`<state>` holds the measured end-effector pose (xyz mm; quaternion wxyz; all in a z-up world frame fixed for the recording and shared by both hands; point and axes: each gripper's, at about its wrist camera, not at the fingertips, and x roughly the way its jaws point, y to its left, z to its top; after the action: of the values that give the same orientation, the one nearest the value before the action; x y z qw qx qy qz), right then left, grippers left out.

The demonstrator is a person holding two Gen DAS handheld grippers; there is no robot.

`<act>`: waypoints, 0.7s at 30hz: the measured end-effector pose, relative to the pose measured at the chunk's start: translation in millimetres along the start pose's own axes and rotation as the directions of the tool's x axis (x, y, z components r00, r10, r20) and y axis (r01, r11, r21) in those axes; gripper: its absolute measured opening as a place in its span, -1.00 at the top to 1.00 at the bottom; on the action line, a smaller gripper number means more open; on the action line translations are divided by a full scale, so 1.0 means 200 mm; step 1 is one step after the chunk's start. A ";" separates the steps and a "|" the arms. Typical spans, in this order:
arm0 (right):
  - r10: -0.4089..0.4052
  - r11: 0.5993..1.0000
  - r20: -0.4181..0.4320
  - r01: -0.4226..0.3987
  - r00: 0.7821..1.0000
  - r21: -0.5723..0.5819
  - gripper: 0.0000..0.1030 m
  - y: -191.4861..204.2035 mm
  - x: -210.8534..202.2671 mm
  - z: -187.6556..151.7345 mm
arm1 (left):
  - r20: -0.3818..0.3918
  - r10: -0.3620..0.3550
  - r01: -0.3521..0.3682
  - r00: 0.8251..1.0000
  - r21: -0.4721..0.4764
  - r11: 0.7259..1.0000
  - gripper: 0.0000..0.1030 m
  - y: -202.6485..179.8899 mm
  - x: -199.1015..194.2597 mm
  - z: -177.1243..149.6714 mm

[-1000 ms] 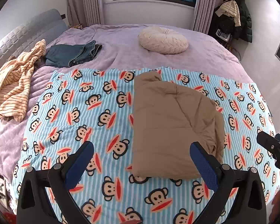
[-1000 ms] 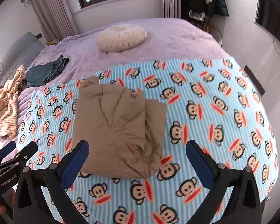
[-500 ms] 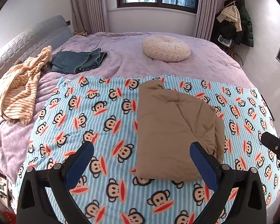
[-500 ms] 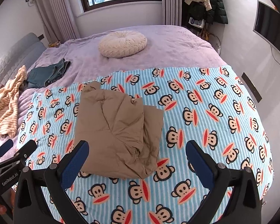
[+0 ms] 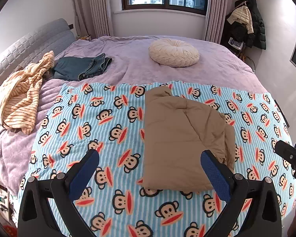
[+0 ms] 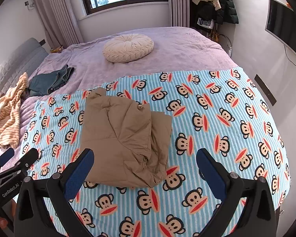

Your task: Fold large clothes

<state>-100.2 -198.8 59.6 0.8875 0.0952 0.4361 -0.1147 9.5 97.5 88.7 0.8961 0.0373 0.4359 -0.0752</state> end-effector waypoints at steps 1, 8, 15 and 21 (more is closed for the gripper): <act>0.000 1.000 0.000 0.000 1.000 0.000 -1.00 0.00 0.00 0.00 | 0.000 0.000 0.000 1.000 0.000 1.000 -1.00 0.00 0.00 0.00; 0.001 1.000 0.000 -0.001 1.000 0.001 -1.00 0.00 0.00 0.00 | -0.002 0.000 0.000 1.000 -0.001 1.000 -1.00 0.00 0.00 0.00; -0.002 1.000 -0.005 0.002 1.000 0.007 -1.00 0.01 -0.01 -0.02 | -0.002 0.000 0.000 1.000 0.000 1.000 -1.00 0.00 0.01 0.00; -0.001 1.000 -0.006 0.001 1.000 0.007 -1.00 0.01 -0.01 -0.02 | -0.002 0.000 0.000 1.000 0.000 1.000 -1.00 0.00 0.01 0.00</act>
<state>-103.2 -195.4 59.7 0.8858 0.0984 0.4383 -0.1166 11.2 96.6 88.1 0.8957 0.0376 0.4366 -0.0753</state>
